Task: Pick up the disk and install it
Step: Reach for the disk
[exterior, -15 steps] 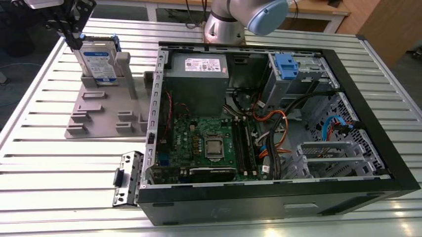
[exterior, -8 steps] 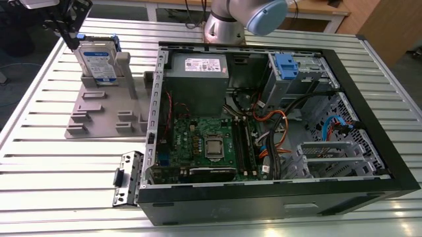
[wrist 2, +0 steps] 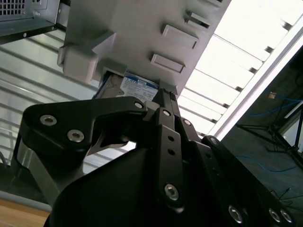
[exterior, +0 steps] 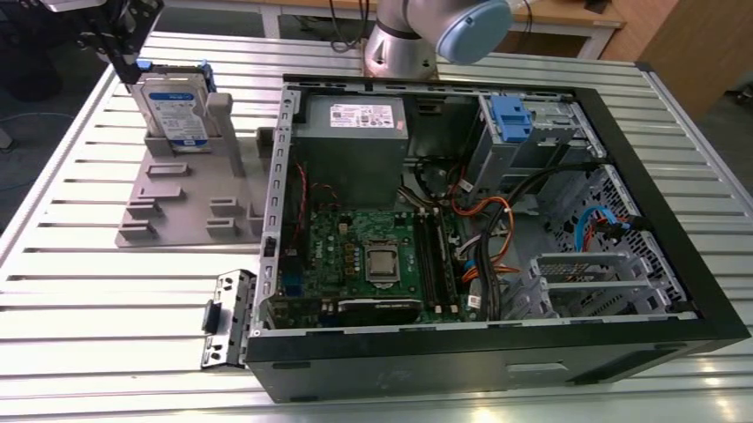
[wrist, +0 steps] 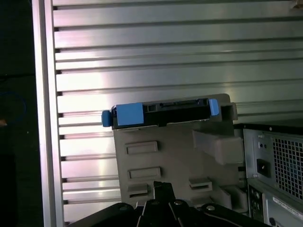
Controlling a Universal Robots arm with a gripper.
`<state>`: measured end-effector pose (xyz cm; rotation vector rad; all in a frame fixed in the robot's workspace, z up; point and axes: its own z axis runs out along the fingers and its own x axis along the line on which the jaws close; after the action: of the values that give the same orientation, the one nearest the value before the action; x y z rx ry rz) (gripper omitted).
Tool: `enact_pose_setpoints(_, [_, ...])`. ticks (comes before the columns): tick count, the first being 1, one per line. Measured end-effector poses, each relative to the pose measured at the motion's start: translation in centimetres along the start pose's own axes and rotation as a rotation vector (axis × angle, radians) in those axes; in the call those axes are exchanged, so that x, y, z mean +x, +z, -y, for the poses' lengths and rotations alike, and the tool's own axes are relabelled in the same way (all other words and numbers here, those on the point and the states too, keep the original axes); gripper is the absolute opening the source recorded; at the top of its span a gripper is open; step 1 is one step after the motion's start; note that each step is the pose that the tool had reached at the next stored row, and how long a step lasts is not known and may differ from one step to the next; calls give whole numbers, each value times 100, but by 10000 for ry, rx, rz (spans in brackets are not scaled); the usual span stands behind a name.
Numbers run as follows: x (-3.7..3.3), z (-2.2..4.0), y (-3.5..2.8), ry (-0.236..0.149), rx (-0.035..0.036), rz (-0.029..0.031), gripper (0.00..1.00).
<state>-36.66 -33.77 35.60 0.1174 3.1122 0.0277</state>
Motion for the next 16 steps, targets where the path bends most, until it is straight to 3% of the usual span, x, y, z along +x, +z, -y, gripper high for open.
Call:
enact_pose_setpoints(9, [21,-230,155,-50,45,4,10])
enact_pose_setpoints(16, [32,-336,248,-85,48,4,10])
